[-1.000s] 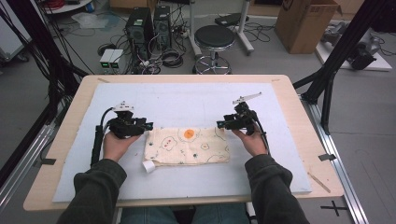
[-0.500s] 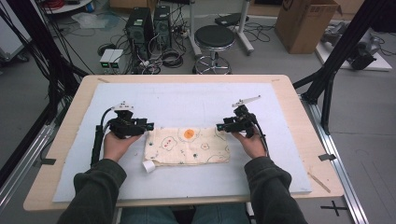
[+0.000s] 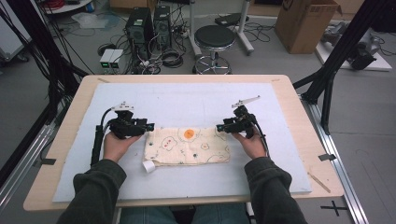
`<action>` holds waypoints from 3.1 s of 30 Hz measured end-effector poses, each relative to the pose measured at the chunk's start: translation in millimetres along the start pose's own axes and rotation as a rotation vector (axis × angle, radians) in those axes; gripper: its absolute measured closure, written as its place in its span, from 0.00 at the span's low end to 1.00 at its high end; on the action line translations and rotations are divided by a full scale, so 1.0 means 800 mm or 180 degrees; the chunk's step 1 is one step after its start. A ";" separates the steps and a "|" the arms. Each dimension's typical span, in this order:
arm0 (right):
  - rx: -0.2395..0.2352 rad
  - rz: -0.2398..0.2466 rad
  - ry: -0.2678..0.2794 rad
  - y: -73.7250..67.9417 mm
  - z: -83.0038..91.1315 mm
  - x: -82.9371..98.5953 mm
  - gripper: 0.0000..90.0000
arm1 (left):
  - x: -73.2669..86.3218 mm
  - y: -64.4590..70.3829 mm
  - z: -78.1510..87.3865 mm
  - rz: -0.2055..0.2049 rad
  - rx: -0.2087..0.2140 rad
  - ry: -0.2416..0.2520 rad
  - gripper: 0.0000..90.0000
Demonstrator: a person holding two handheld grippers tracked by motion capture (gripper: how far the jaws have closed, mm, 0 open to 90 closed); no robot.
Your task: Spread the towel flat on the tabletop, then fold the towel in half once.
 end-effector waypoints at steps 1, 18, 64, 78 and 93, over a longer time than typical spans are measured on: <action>-0.0008 -0.0002 0.0001 0.000 0.000 0.000 0.51 | 0.000 -0.001 0.000 -0.0008 0.0000 -0.0013 0.56; -0.0018 -0.0014 -0.0022 0.001 0.001 0.002 0.52 | 0.001 -0.001 -0.002 0.0021 -0.0006 -0.0004 0.55; -0.0015 -0.0016 -0.0001 0.004 0.006 0.002 0.52 | 0.003 -0.001 -0.003 0.0006 0.0011 -0.0047 0.53; 0.0007 -0.0047 -0.0016 0.009 0.005 0.006 0.53 | 0.008 -0.004 -0.010 0.0033 -0.0014 -0.0109 0.53; 0.0051 -0.0051 -0.0012 0.015 0.000 0.014 0.58 | 0.016 -0.012 -0.022 0.0152 -0.0061 -0.0159 0.51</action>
Point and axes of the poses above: each handheld gripper's, and its own axes: z roughly backward along the jaws, x roughly out of its underside, y roughly to its right, the point moved 8 cm from there along -z, roughly forward along the jaws, and after that the axes turned 5 degrees about x, right-handed, at the moved point
